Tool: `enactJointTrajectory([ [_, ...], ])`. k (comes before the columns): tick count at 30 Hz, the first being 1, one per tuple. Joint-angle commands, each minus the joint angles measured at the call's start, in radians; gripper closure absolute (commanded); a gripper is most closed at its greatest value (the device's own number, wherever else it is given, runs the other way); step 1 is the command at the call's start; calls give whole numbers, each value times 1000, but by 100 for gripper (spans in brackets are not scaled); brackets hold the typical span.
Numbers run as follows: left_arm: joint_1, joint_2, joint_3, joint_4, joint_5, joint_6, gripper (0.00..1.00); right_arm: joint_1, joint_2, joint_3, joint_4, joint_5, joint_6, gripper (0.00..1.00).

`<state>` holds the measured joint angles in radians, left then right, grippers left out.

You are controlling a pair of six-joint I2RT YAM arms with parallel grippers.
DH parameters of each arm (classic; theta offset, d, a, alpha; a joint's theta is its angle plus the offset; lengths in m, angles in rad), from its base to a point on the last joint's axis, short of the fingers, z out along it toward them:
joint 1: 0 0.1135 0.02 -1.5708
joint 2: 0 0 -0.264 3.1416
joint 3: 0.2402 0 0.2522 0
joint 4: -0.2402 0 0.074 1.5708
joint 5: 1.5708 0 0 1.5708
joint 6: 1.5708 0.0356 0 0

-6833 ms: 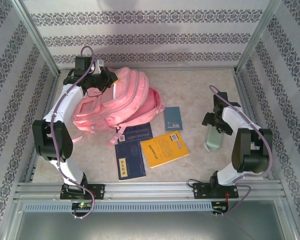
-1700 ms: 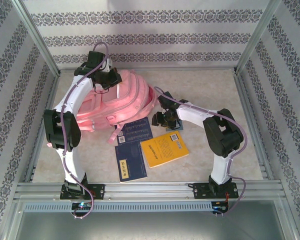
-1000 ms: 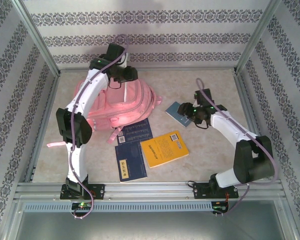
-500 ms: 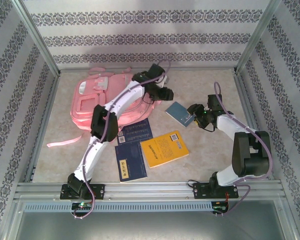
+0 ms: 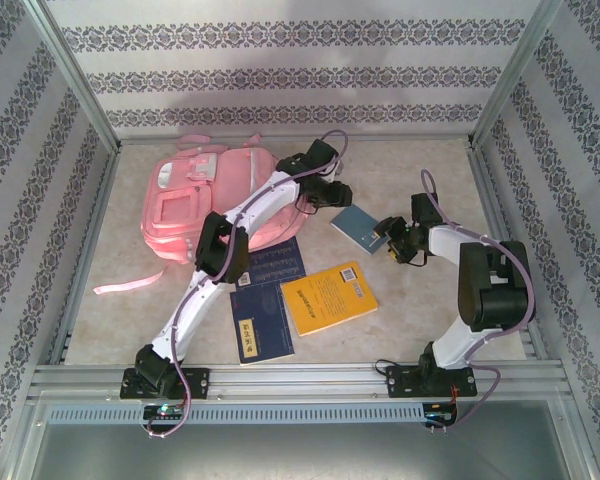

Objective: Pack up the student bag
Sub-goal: Move the book to the center of the table, then pick up the loose stationery at the center of the table.

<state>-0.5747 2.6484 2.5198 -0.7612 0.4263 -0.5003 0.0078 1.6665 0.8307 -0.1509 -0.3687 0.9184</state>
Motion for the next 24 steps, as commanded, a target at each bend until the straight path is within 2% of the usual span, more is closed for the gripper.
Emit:
enactJointTrajectory([
  [1, -8, 59, 27, 18, 48, -42, 51, -8, 30, 23, 30, -14, -4, 35],
  [5, -20, 80, 27, 4, 69, -44, 55, -7, 50, 19, 105, -76, 7, 38],
  [10, -25, 102, 20, 7, 134, -66, 68, 2, 112, 62, 146, -171, 18, 40],
  [14, -29, 105, 5, 7, 164, -73, 77, 16, 133, 59, 257, -251, 62, 42],
  [18, -32, 103, 2, -9, 167, -69, 82, 27, 101, 64, 264, -241, 66, 46],
  [24, -31, 83, -10, -33, 151, -55, 84, 30, -6, 63, 182, -169, 35, 60],
])
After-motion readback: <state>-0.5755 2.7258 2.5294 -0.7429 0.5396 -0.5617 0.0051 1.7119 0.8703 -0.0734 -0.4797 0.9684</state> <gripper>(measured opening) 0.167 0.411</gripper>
